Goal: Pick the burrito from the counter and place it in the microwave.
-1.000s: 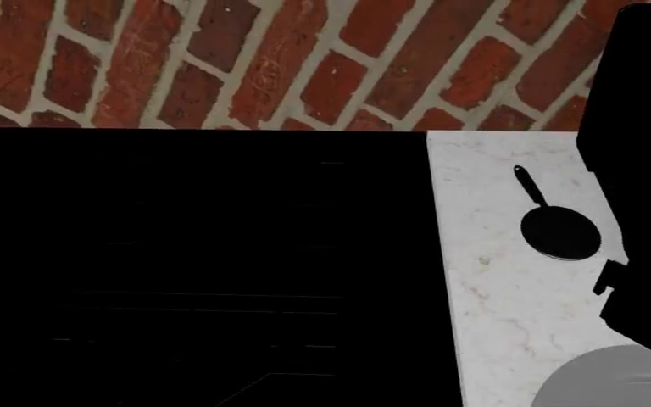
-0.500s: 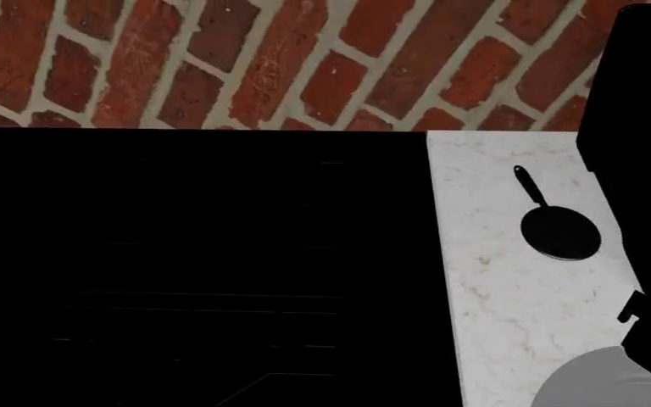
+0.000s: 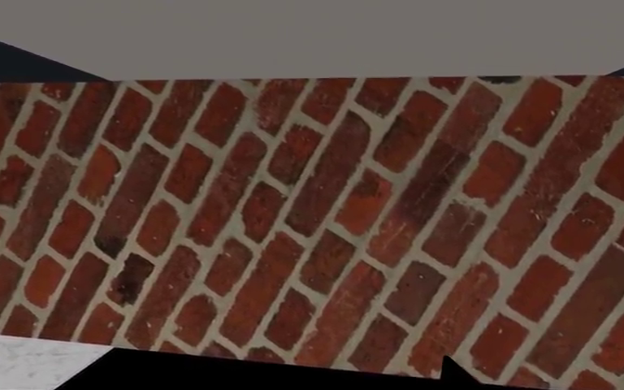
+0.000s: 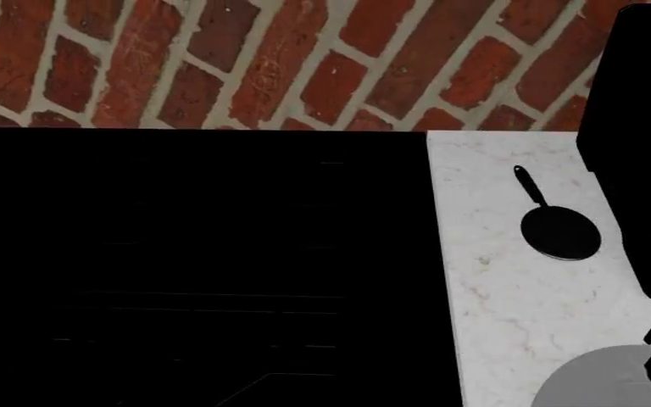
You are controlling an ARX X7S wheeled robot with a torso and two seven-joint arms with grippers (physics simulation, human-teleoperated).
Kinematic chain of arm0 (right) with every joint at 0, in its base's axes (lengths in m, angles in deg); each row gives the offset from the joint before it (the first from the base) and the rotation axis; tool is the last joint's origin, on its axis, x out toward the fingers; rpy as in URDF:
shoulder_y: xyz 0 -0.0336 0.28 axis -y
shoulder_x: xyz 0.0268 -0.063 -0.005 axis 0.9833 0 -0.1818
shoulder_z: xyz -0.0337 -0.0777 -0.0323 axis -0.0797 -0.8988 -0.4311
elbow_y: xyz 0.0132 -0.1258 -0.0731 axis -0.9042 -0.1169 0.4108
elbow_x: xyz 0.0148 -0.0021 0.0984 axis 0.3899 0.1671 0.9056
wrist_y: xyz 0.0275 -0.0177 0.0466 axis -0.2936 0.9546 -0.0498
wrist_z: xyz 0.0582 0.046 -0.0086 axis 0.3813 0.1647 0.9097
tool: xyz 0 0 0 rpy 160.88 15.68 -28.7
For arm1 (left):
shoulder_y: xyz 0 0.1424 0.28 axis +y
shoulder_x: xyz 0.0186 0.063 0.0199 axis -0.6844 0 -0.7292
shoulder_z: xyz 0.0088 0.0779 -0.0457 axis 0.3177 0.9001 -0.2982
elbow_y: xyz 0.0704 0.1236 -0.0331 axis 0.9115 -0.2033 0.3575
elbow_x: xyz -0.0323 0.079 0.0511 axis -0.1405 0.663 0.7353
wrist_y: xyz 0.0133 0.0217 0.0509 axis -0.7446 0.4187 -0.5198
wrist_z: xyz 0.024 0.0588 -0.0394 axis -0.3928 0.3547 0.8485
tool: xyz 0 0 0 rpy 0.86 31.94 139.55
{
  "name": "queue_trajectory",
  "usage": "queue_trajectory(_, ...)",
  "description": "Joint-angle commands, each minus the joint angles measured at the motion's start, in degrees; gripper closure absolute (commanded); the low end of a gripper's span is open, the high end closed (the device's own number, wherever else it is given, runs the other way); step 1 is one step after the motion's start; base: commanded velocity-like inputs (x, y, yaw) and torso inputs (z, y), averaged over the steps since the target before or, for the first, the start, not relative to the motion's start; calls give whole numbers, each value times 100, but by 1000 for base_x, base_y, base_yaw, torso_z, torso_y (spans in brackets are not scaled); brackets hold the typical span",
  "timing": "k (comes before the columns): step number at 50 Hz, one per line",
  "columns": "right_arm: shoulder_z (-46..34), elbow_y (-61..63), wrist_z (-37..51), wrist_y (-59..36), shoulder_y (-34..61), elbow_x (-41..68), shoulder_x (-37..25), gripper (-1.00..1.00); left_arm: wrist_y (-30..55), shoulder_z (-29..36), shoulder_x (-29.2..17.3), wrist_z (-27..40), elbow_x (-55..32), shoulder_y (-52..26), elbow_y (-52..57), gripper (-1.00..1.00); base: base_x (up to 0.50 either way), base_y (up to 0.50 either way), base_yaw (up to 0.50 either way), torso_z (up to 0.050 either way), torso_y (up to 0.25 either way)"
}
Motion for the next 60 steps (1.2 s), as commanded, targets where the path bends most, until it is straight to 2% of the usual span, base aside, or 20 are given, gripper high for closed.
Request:
queue_trajectory(1,-237,87,0,343,0,56,-38,-100,-203,299,-105,0,99,-190,0,-100,0,0,0,0,0)
queue_trajectory(6,-315,194,0,462,0,104,-42,-100,-234,356,-126,0,99,-235,0,-100,0,0,0,0,0)
queue_trajectory(17,-158,322,-1,352,-2,348,-71,-100,15,-64,49,0,42,75,0,-100,0,0,0,0,0)
queue_trajectory(27,-120,300,-83,444,-157,415,38,-100,55,-182,83,0,107,273,0,-100,0,0,0,0,0)
queue_trajectory(43,3,66,-375,538,-645,394,403,-100,6,-171,27,0,209,437,0,-100,0,0,0,0,0)
queue_trajectory(60,-2,-295,-785,705,-1202,589,589,-100,-70,6,-22,0,203,261,0,-100,0,0,0,0,0)
